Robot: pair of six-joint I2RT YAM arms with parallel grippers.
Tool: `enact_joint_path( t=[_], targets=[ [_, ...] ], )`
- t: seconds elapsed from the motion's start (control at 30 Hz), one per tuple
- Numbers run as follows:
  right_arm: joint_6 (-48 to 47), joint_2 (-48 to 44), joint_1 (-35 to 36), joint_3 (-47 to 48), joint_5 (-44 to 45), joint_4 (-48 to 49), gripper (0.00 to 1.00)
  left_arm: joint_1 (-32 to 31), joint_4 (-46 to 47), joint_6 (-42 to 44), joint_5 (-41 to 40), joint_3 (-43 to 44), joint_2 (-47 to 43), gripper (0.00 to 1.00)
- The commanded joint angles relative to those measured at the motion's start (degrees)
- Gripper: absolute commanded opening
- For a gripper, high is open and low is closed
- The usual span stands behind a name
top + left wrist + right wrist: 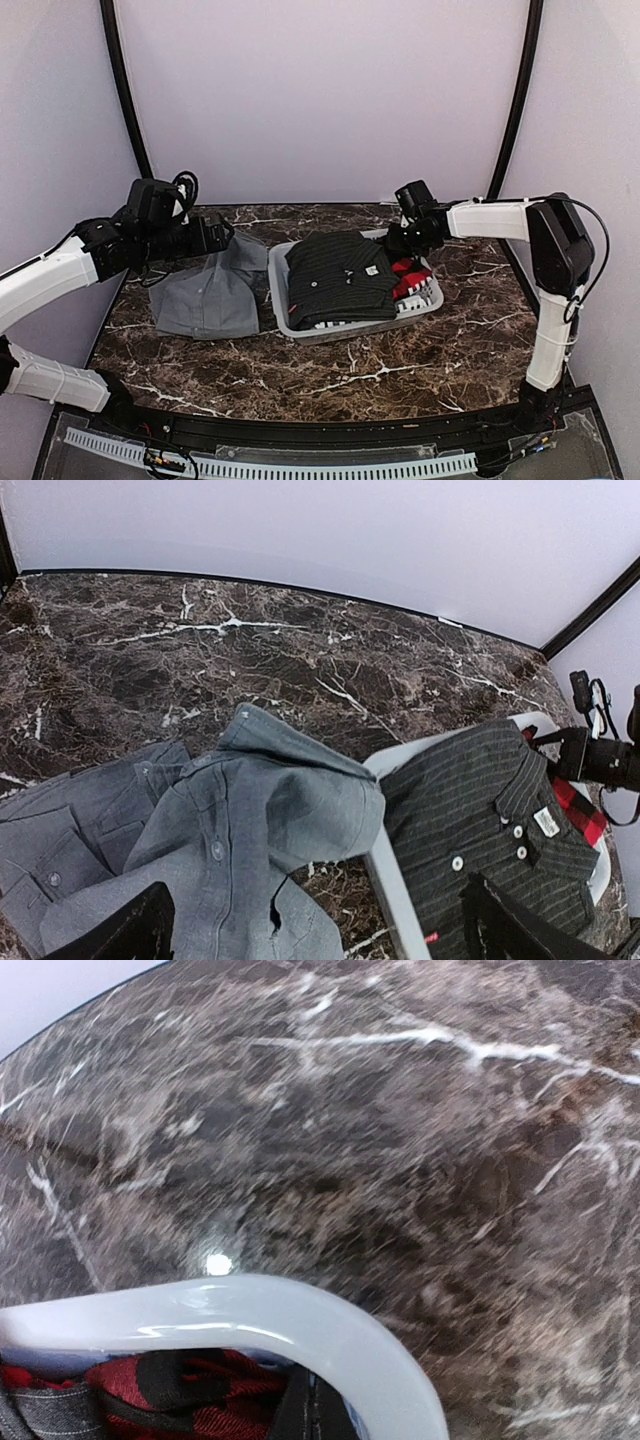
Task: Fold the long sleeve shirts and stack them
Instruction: Move the bin to the corner of the board.
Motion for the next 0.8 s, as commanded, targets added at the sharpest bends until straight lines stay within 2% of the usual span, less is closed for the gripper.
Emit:
enact_joint_path(
  t=[0.0,0.1,0.27,0.5,0.77],
  targets=[
    [-1.6,4.8,-8.2,4.1,7.4,-2.7,0.00,-0.7,1.4,1.1,3.7,1.6,1.7,0.99],
    [-3.9,6.8,-12.5,6.7,7.0,-1.4,0.00,-1.4,1.8,1.3,5.0,2.2,3.4,0.99],
    [-8.7,10.8,-17.9,16.4,6.3,-4.1,0.00,-2.5,2.6,1.4,6.6,2.6,5.5,0.99],
    [-14.7,7.6,-15.0,23.4,4.3,-7.8,0.25,-2.9,3.8,1.2,7.7,2.4,7.8,0.99],
    [-16.6,-1.1,-4.3,18.7,4.8,-9.0,0.53,-2.9,4.1,2.1,6.9,3.5,8.6,0.99]
  ],
)
